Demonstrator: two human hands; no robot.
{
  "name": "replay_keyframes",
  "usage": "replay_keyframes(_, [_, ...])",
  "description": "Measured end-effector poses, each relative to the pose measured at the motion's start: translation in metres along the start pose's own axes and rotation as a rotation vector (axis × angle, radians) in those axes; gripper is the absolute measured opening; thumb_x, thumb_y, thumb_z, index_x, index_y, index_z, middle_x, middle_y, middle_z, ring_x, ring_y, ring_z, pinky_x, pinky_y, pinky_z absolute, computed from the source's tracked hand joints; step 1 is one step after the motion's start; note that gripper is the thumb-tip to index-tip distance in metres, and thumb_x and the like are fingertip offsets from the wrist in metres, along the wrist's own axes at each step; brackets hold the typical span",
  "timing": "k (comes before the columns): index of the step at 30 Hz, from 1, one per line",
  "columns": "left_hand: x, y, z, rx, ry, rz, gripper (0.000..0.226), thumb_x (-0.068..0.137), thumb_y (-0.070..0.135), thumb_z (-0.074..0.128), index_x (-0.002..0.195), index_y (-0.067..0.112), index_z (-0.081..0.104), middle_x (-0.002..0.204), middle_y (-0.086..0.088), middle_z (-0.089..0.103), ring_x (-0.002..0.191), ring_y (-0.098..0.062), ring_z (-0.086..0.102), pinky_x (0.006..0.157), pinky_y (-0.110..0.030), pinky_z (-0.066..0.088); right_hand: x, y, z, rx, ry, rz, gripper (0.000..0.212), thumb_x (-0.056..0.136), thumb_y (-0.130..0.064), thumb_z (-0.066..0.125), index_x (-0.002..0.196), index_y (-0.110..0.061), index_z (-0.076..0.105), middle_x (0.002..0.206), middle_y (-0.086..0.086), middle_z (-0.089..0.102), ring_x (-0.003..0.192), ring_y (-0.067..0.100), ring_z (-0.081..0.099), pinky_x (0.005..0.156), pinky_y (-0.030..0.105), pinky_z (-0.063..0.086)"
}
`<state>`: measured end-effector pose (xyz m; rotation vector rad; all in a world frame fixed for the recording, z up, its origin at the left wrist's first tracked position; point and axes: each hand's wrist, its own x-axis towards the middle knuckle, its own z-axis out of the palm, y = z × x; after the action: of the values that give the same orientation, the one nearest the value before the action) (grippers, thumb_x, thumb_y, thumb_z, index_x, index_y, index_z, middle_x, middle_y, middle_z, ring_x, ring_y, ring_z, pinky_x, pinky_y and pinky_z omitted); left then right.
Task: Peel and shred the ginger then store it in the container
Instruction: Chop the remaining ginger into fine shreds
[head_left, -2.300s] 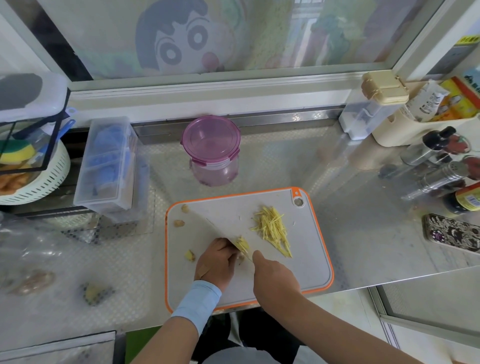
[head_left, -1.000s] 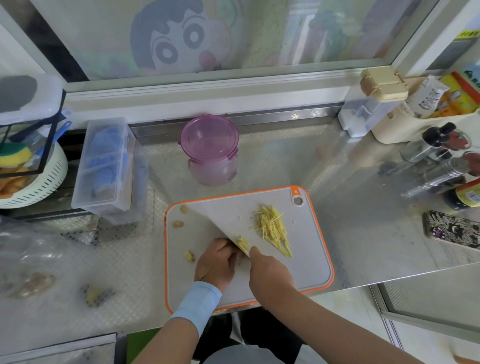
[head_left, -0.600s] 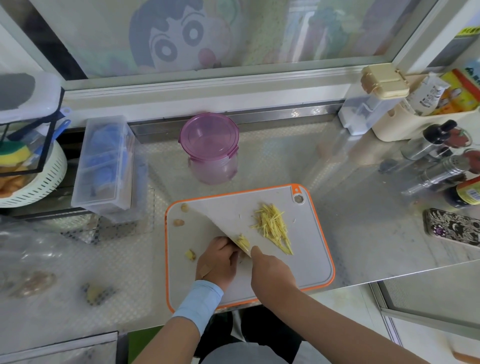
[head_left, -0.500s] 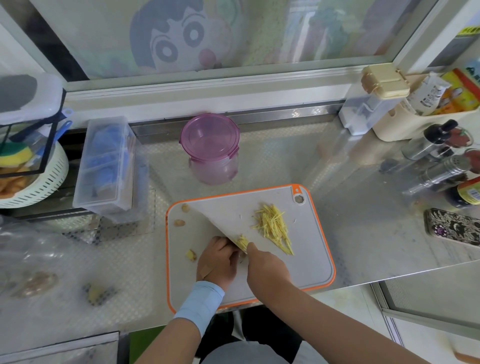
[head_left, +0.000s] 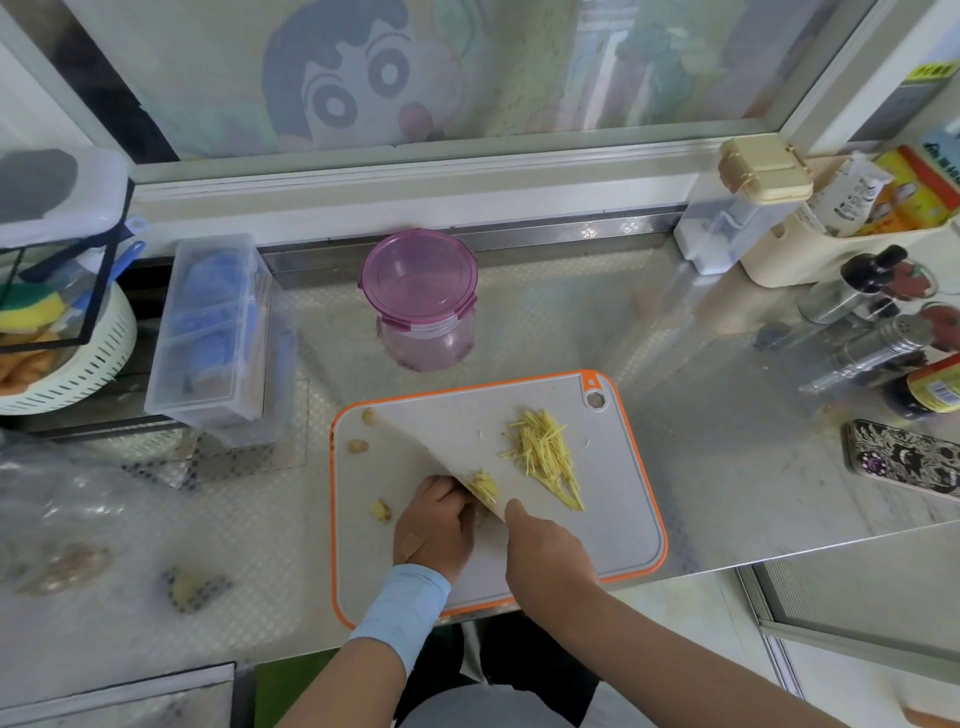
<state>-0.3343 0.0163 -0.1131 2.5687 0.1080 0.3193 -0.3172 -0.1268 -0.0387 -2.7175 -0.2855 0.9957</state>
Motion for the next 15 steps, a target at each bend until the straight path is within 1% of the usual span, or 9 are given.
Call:
replay_keyframes(2, [0.000, 0.000, 0.001, 0.004, 0.007, 0.004, 0.029, 0.083, 0.027, 0.048, 0.075, 0.017, 0.074, 0.082, 0.005, 0.067, 0.090, -0.013, 0.052, 0.052, -0.023, 0.048, 0.008, -0.007, -0.003, 0.003, 0.008, -0.014, 0.031, 0.090, -0.001, 0.042, 0.114, -0.019, 0.035, 0.080, 0.002, 0.050, 0.073, 0.027, 0.053, 0.060, 0.034, 0.042])
replay_keyframes(4, [0.000, 0.000, 0.001, 0.014, 0.015, -0.001, 0.028, 0.083, 0.026, 0.049, 0.073, 0.019, 0.074, 0.081, 0.005, 0.067, 0.090, -0.013, 0.051, 0.051, -0.023, 0.048, 0.014, -0.013, -0.005, 0.017, 0.021, -0.034, 0.033, 0.091, -0.002, 0.042, 0.119, -0.017, 0.037, 0.078, 0.001, 0.046, 0.073, 0.026, 0.050, 0.061, 0.033, 0.041])
replay_keyframes(5, [0.000, 0.000, 0.001, 0.015, 0.013, -0.005, 0.023, 0.082, 0.024, 0.053, 0.072, 0.019, 0.073, 0.081, 0.006, 0.067, 0.090, -0.012, 0.051, 0.050, -0.023, 0.048, 0.015, -0.015, -0.006, 0.018, 0.023, -0.041, 0.033, 0.091, -0.002, 0.043, 0.120, -0.017, 0.037, 0.077, 0.000, 0.045, 0.073, 0.026, 0.050, 0.060, 0.033, 0.040])
replay_keyframes(7, [0.000, -0.001, 0.002, 0.018, 0.003, -0.005, 0.008, 0.076, 0.015, 0.070, 0.071, 0.020, 0.073, 0.082, 0.005, 0.068, 0.091, -0.012, 0.050, 0.054, -0.021, 0.048, 0.013, -0.015, -0.007, 0.006, 0.024, -0.037, 0.034, 0.091, -0.003, 0.042, 0.121, -0.019, 0.037, 0.078, 0.000, 0.046, 0.072, 0.026, 0.049, 0.056, 0.032, 0.037])
replay_keyframes(8, [0.000, -0.002, 0.002, 0.019, 0.001, -0.001, 0.007, 0.074, 0.012, 0.073, 0.071, 0.019, 0.073, 0.083, 0.005, 0.068, 0.092, -0.012, 0.050, 0.057, -0.021, 0.048, 0.010, -0.013, -0.008, -0.003, 0.022, -0.031, 0.034, 0.091, -0.003, 0.042, 0.120, -0.020, 0.036, 0.080, 0.001, 0.047, 0.072, 0.026, 0.049, 0.054, 0.031, 0.036])
replay_keyframes(9, [0.000, -0.002, 0.002, 0.024, 0.003, 0.006, 0.007, 0.075, 0.015, 0.070, 0.071, 0.019, 0.073, 0.084, 0.004, 0.068, 0.093, -0.012, 0.050, 0.059, -0.021, 0.048, 0.007, -0.010, -0.008, -0.014, 0.016, -0.025, 0.034, 0.091, -0.002, 0.042, 0.119, -0.020, 0.036, 0.080, 0.001, 0.049, 0.071, 0.026, 0.050, 0.051, 0.031, 0.035])
replay_keyframes(11, [-0.001, -0.001, 0.001, 0.030, 0.000, 0.006, 0.022, 0.080, 0.024, 0.054, 0.072, 0.020, 0.073, 0.085, 0.005, 0.069, 0.094, -0.012, 0.051, 0.061, -0.022, 0.050, -0.002, -0.005, -0.008, -0.030, -0.005, -0.014, 0.031, 0.090, 0.000, 0.042, 0.112, -0.020, 0.034, 0.081, 0.003, 0.052, 0.068, 0.023, 0.051, 0.048, 0.029, 0.035])
replay_keyframes(12, [-0.001, -0.001, 0.001, 0.031, -0.003, 0.001, 0.026, 0.080, 0.025, 0.049, 0.072, 0.021, 0.073, 0.086, 0.005, 0.069, 0.094, -0.012, 0.052, 0.061, -0.022, 0.049, -0.005, -0.003, -0.008, -0.036, -0.012, -0.010, 0.030, 0.090, 0.000, 0.042, 0.109, -0.020, 0.034, 0.080, 0.003, 0.053, 0.067, 0.022, 0.051, 0.047, 0.029, 0.035])
replay_keyframes(15, [-0.001, -0.001, 0.003, 0.021, -0.015, -0.024, 0.026, 0.080, 0.025, 0.048, 0.073, 0.021, 0.073, 0.086, 0.007, 0.067, 0.093, -0.012, 0.052, 0.057, -0.022, 0.046, -0.002, -0.002, -0.005, -0.019, -0.014, 0.002, 0.028, 0.089, 0.000, 0.041, 0.106, -0.021, 0.033, 0.079, 0.003, 0.052, 0.070, 0.023, 0.053, 0.051, 0.031, 0.038])
